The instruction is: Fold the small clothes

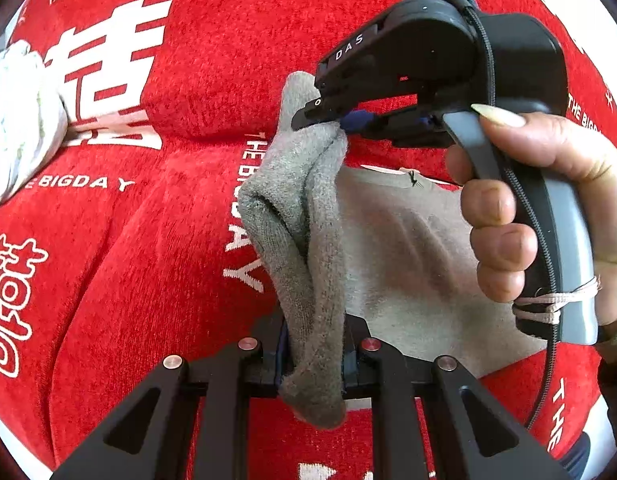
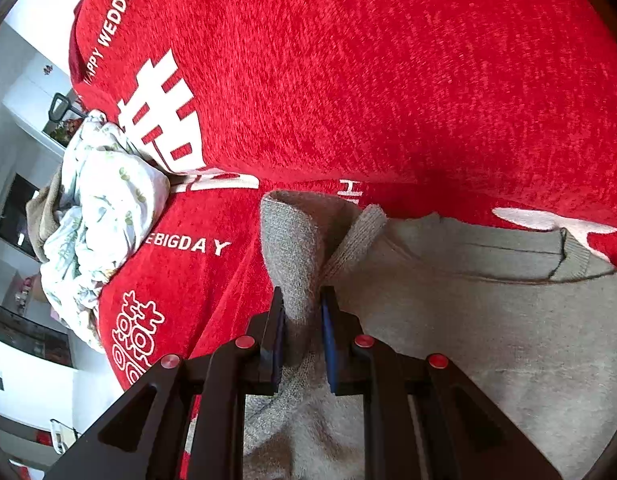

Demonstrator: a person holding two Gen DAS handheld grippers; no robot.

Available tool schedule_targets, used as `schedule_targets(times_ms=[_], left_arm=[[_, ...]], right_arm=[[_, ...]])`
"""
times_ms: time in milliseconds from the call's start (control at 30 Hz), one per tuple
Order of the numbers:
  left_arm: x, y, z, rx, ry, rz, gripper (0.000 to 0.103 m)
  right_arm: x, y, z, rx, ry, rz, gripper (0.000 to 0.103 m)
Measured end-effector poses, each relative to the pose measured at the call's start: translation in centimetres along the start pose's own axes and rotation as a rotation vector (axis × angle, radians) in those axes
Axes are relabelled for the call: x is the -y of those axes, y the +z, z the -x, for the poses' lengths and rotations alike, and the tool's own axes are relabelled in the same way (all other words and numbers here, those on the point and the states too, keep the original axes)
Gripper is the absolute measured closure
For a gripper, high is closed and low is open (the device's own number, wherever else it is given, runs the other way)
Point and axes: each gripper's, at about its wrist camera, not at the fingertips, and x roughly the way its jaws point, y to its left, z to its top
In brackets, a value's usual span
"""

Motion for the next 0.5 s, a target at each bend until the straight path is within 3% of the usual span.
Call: schedule_targets(times_ms=[500], left_arm=[[3.9,0.7,0.6,-0.004,0.026,-0.079,0.084]], right_arm=[[3.8,-0.7,4.5,0.062,0.051,-0.054,0.085]])
